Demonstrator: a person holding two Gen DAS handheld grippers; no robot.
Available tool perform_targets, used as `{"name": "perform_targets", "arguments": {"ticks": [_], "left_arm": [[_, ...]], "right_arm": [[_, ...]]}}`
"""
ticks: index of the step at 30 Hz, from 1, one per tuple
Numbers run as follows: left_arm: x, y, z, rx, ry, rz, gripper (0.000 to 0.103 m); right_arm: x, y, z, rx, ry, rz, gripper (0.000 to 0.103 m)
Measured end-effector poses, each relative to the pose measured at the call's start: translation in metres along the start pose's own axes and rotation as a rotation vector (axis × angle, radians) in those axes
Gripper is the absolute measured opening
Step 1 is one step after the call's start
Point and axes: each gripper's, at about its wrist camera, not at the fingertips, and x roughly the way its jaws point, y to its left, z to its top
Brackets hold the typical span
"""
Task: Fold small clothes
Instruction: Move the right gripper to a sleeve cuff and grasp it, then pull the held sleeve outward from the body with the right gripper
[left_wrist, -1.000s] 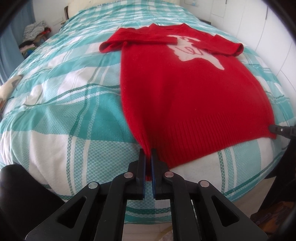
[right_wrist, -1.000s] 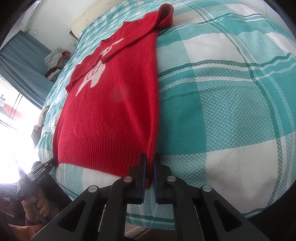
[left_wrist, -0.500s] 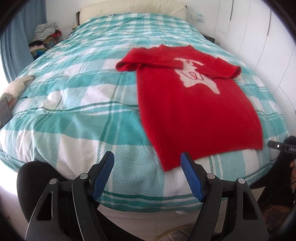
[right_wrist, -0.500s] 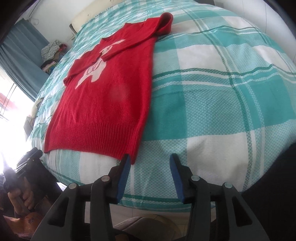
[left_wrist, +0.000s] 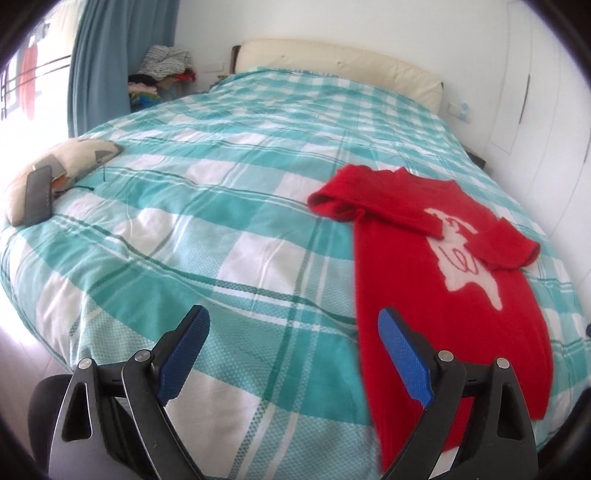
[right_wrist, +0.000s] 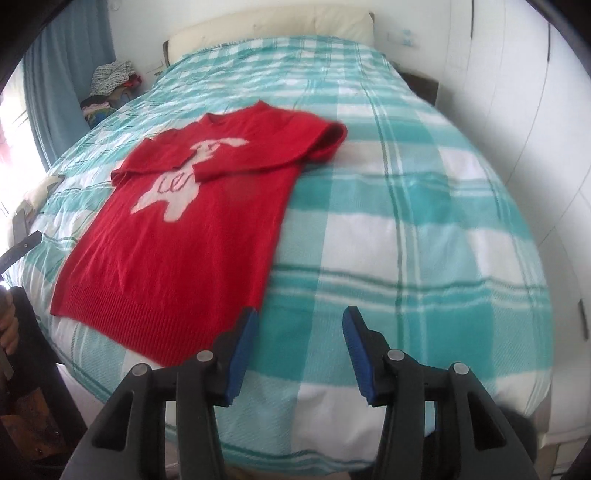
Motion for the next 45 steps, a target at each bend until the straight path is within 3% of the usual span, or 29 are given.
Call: {"name": "perform_targets", "arguments": {"ticks": [1, 3, 6, 10, 15, 17, 18, 20, 24, 27, 30, 34, 45], "left_arm": [[0.006, 0.005, -0.002, -0.017, 0.019, 0.017, 0.094], [0.011, 0.013, -0.002, -0.059, 0.049, 0.012, 0.094], [0.01, 0.02, 0.0, -0.088, 0.027, 0.036, 0.094], [0.015, 0.022, 0.0, -0.104, 0.038, 0.049, 0.094], [0.018, 0.019, -0.001, -0.082, 0.051, 0.062, 0.094], [0.02, 0.019, -0.001, -0.075, 0.063, 0.063, 0.094], [0.021, 0.019, -0.002, -0.074, 0.069, 0.062, 0.094], [0.023, 0.019, -0.002, -0.076, 0.079, 0.053, 0.094], [0.026, 0.02, -0.002, -0.092, 0.095, 0.038, 0.094], [0.027, 0.021, -0.003, -0.1, 0.097, 0.041, 0.094], [0.028, 0.02, -0.003, -0.1, 0.1, 0.048, 0.094], [0.03, 0.019, -0.005, -0.091, 0.106, 0.062, 0.094], [0.031, 0.019, -0.008, -0.078, 0.111, 0.087, 0.094]], "right_arm": [[0.001, 0.003, 0.015, -0.058, -0.035, -0.038, 0.059], [0.014, 0.013, 0.045, -0.157, -0.075, -0.058, 0.062], [0.047, 0.039, 0.084, -0.268, -0.088, 0.083, 0.062], [0.111, 0.09, 0.118, -0.364, -0.014, 0.26, 0.062], [0.186, 0.135, 0.121, -0.437, 0.095, 0.298, 0.061], [0.198, 0.13, 0.12, -0.405, 0.107, 0.277, 0.035], [0.196, 0.118, 0.125, -0.358, 0.1, 0.274, 0.01], [0.179, 0.079, 0.137, -0.23, 0.045, 0.288, 0.008], [0.133, -0.052, 0.154, 0.064, -0.1, 0.151, 0.008], [0.098, -0.162, 0.14, 0.332, -0.182, 0.011, 0.008], [0.081, -0.237, 0.111, 0.526, -0.19, -0.06, 0.008], [0.087, -0.275, 0.071, 0.66, -0.143, -0.051, 0.008], [0.099, -0.309, -0.024, 1.024, -0.142, -0.012, 0.008]]}}
